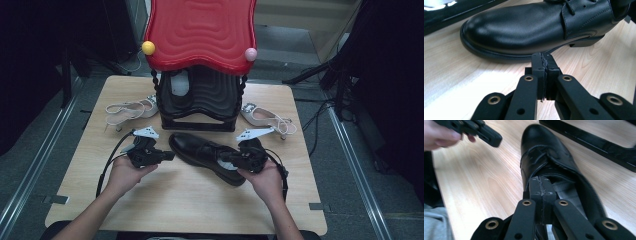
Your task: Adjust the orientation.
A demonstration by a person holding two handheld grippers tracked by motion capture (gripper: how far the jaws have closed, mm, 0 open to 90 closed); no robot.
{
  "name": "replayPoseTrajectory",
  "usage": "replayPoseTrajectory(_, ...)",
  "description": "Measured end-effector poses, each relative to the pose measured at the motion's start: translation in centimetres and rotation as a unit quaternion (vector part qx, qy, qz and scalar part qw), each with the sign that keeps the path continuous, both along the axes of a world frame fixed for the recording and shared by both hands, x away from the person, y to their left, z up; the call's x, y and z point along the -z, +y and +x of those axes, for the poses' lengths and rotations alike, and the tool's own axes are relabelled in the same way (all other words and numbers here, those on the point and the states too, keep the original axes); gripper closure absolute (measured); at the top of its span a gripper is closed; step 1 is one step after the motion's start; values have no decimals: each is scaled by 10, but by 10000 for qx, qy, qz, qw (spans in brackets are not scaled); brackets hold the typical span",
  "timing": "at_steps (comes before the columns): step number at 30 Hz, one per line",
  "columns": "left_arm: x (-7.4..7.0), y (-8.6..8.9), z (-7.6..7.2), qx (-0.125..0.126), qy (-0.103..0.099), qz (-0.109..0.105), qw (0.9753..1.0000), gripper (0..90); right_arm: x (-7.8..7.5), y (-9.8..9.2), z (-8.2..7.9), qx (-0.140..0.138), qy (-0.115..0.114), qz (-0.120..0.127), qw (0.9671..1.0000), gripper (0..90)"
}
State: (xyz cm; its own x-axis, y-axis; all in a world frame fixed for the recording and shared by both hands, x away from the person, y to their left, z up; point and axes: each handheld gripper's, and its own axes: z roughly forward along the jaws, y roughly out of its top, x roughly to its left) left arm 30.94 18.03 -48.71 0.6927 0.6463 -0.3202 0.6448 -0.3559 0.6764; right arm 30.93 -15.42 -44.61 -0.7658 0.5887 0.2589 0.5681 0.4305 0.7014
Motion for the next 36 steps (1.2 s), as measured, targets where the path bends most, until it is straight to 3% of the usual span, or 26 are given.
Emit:
replayPoseTrajectory(4,3,-12,2,31,58,-12,10000,900,-4,-15,7,241,-99,26,9997,900)
replayPoseTrajectory(8,-1,-24,4,75,59,-36,9999,900,1,-29,26,355,-9,30,9994,900)
replayPoseTrajectory(11,0,-33,9,82,122,-75,9999,900,6,-32,40,327,108,-68,9994,900)
replayPoseTrajectory(14,4,-39,9,71,96,-123,9999,900,13,-33,47,440,3,-212,9988,900)
replayPoseTrajectory(19,9,-45,3,86,52,-148,9998,900,25,-30,48,474,-117,-333,9983,900)
replayPoseTrajectory(21,11,-49,-2,140,62,-88,9998,900,27,-27,48,463,-67,-416,9980,900)
replayPoseTrajectory(24,15,-54,-5,166,33,-27,9999,900,28,-21,46,451,-170,-543,9974,900)
replayPoseTrajectory(36,25,-67,-5,285,124,11,9995,899,31,-18,39,413,-69,-517,9978,900)
